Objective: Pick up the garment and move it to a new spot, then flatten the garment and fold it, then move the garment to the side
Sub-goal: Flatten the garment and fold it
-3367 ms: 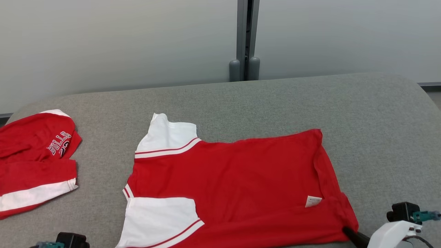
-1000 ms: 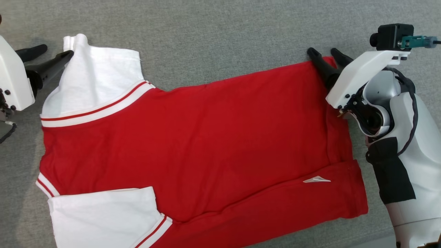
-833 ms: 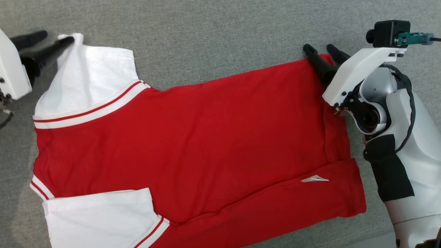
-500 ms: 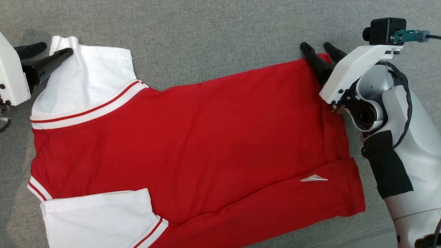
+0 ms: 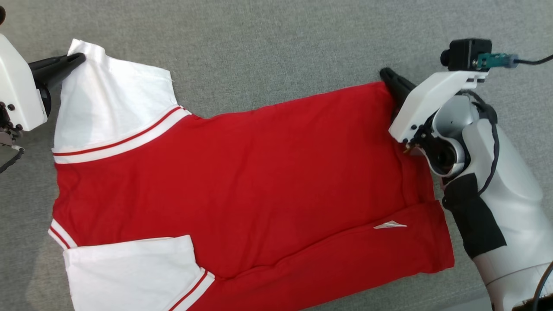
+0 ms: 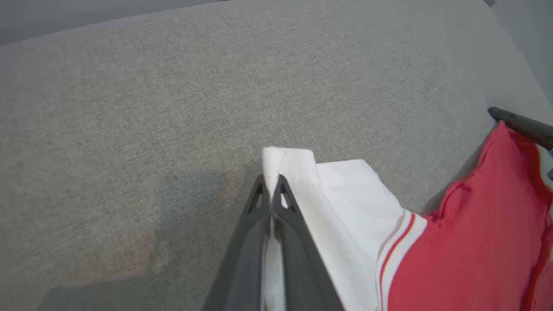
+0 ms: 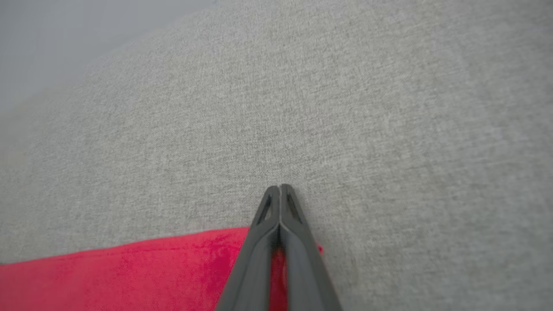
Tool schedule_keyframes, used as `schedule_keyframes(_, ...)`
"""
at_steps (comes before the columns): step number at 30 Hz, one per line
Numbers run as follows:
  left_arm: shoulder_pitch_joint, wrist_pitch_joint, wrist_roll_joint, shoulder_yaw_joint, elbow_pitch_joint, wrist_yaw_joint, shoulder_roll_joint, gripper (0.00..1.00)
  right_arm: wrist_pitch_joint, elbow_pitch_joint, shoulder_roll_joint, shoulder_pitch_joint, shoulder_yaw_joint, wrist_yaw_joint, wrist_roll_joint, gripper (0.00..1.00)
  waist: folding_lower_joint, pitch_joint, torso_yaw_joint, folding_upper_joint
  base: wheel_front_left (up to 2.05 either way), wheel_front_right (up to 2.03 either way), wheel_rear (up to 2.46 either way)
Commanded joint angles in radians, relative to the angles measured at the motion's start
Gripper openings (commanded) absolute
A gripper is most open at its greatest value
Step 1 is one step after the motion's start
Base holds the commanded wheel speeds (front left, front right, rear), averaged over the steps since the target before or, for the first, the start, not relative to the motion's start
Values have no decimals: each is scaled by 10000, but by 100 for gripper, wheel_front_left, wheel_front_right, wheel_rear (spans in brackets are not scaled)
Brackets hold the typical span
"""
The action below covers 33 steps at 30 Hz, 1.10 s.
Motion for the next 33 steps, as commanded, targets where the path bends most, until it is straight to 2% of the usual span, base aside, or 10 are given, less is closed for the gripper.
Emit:
schedule_keyframes(1,-32,-89,-140,-37,61,-12,40,0,42,314,143,542,147,7,56,0,0,-293,74,0,0,0,0)
schedule_keyframes(6,272,-237,-397,-308,21,-12,83,0,-393,401,-133,766,83,4,114,0,0,-1037,265,0,0,0,0)
schedule_keyframes(14,976,-326,-1040,-752,-577,-12,93,0,-875,91,-831,1533,306,6,821,0,0,-2432,617,0,0,0,0)
schedule_keyframes(24,1473,440,-1705,-1150,-1695,-12,370,0,-121,-357,-1633,2042,753,6,1796,0,0,-3391,846,0,0,0,0)
schedule_keyframes(29,1569,511,-1734,-1210,-1918,-12,352,0,-111,-210,-1876,2118,602,6,1831,0,0,-3499,939,0,0,0,0)
schedule_keyframes(30,1575,521,-1713,-1228,-1964,-12,334,0,-185,-138,-1861,2066,541,6,1769,39,0,-3471,955,0,0,0,0)
schedule_keyframes(31,1568,519,-1684,-1235,-1987,-12,337,0,-193,-20,-1806,2013,482,6,1737,100,0,-3427,966,0,0,0,0)
schedule_keyframes(33,1500,499,-1631,-1225,-2013,-12,345,0,-312,133,-1688,1841,317,6,1652,100,0,-3283,981,0,0,0,0)
